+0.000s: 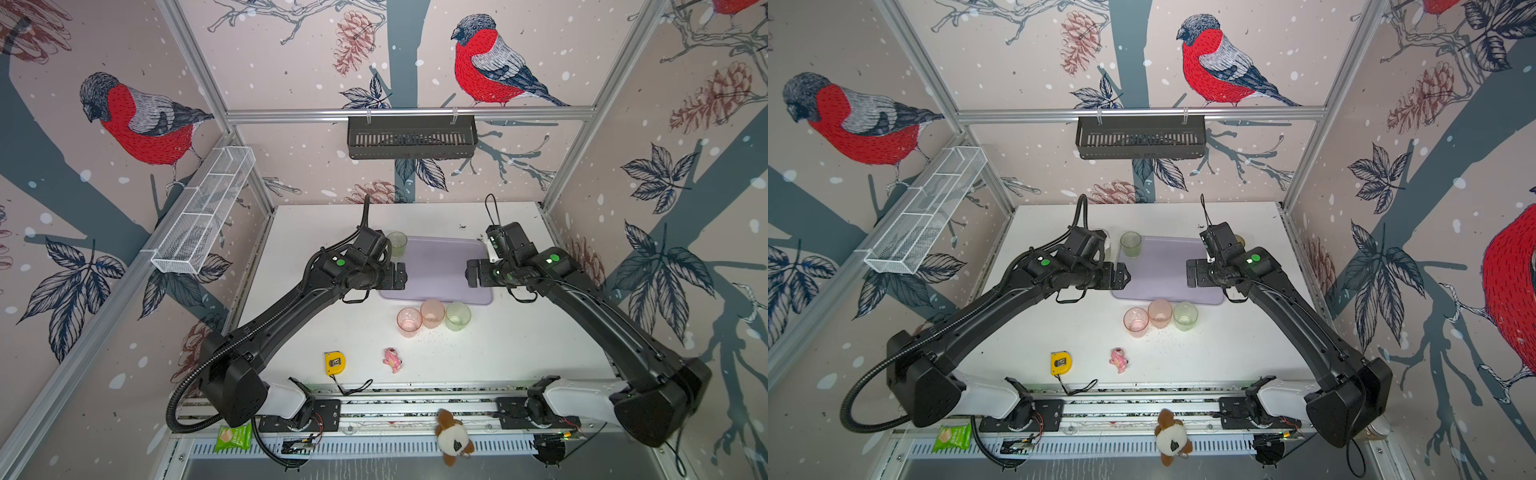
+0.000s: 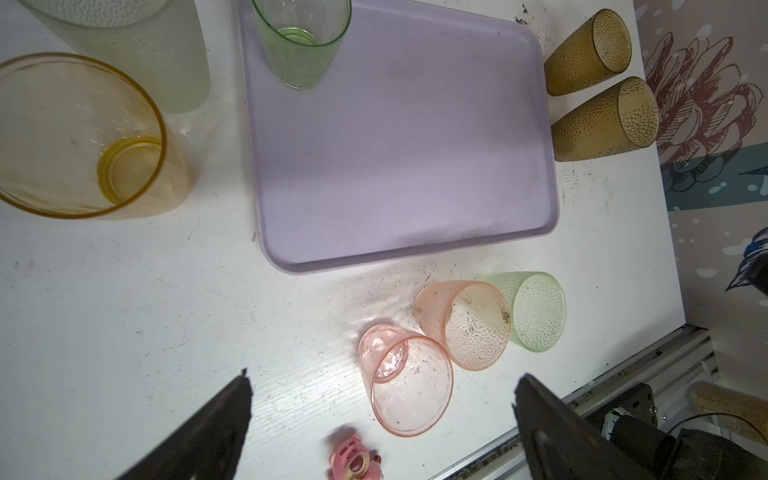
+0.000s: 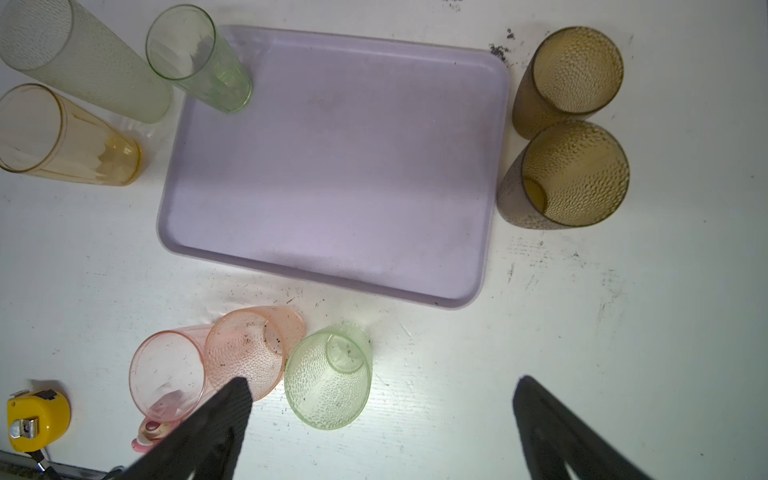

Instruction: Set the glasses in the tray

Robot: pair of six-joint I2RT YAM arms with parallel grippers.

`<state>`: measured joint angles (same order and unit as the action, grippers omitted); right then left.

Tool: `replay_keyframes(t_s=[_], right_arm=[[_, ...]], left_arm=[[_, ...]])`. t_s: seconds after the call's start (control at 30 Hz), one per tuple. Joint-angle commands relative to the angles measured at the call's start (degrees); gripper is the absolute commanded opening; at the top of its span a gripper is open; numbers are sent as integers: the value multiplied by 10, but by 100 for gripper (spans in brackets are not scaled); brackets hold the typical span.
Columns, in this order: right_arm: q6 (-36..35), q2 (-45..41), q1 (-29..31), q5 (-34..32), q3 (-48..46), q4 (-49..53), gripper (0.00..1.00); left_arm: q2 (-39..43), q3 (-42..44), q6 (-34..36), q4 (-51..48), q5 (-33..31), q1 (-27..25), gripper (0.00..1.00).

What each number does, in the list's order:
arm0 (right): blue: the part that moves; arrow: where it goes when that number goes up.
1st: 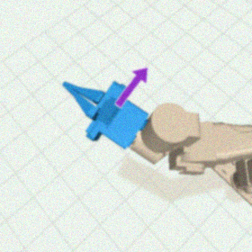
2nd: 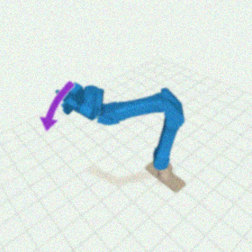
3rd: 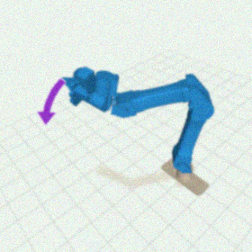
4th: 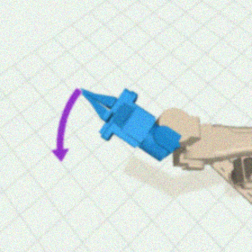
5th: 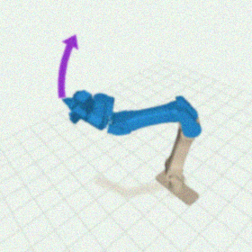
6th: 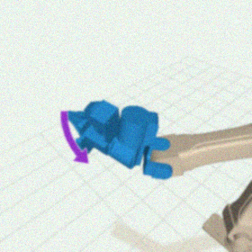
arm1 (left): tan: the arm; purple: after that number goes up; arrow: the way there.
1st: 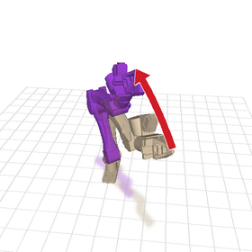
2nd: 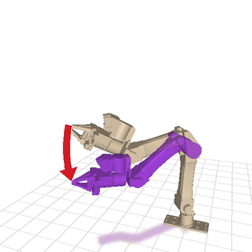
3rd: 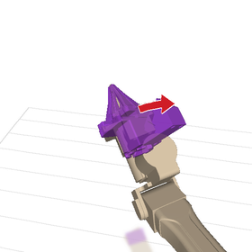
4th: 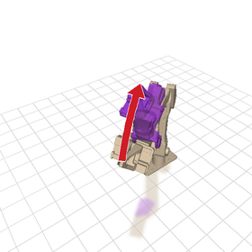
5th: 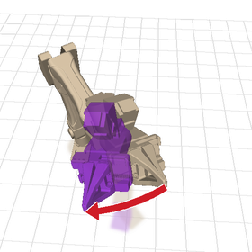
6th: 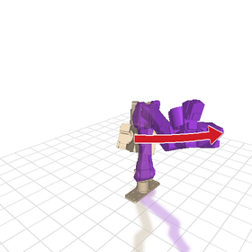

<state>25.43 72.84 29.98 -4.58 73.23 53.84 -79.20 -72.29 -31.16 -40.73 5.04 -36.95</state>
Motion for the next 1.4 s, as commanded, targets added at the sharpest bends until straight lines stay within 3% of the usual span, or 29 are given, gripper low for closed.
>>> replay_keyframes(t_s=[0.0,0.27,0.67,1.37], right_arm=[[24,2,6,16,-10,-2,100],[22,20,16,44,-49,6,100],[-12,47,32,37,-100,11,96],[-2,76,48,37,-145,-45,65]], left_arm=[[27,24,15,58,29,2,98],[48,58,31,90,25,16,98],[71,83,42,119,50,42,98],[95,116,58,115,71,61,98]])
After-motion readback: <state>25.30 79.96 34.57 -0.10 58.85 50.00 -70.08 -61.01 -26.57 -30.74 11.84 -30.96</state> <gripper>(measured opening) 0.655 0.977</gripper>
